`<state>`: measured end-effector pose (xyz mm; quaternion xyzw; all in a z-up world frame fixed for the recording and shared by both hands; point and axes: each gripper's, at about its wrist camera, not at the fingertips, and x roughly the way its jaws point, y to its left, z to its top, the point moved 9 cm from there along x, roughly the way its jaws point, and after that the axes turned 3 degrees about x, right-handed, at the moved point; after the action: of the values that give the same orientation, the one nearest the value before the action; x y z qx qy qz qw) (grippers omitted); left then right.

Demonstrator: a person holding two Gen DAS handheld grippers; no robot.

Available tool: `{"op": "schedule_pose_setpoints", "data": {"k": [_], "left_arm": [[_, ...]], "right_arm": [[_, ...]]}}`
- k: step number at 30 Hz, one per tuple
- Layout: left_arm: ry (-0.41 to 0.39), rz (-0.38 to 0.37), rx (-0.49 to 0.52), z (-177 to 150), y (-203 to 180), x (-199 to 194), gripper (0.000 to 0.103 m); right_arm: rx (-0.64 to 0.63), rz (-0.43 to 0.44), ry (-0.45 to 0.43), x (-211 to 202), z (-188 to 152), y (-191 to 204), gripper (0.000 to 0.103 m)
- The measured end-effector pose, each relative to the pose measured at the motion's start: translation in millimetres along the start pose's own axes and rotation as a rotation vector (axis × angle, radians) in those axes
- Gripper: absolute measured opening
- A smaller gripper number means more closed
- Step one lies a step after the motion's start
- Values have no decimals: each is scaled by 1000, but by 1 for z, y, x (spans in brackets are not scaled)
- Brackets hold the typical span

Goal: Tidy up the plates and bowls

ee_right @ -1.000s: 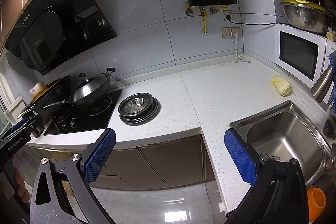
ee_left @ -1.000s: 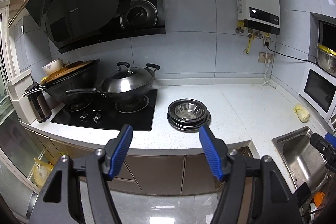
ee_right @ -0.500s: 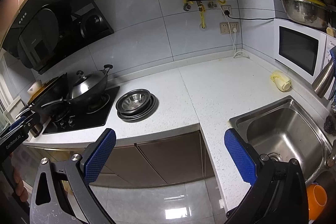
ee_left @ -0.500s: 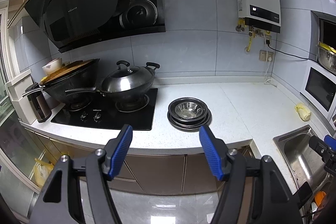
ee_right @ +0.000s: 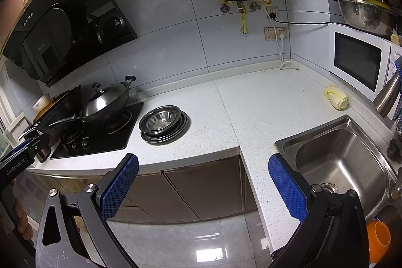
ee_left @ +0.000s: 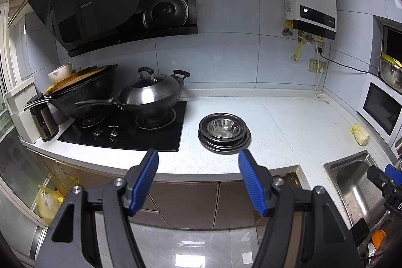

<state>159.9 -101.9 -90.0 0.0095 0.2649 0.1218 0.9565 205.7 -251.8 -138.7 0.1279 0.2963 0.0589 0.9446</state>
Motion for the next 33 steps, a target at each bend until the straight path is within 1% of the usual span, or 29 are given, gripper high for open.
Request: {"op": "schedule_pose_setpoints", "data": {"k": [16, 28, 33], "left_arm": [[10, 6, 6, -4, 5, 2, 65], [12, 5, 7, -6, 6, 3, 65], [9, 16, 10, -7, 10, 8, 64]], "right_arm": [[-13, 1, 9, 2, -4, 8, 102], [-11, 1, 9, 3, -4, 7, 102], [-10, -3, 10, 3, -4, 5, 102]]}}
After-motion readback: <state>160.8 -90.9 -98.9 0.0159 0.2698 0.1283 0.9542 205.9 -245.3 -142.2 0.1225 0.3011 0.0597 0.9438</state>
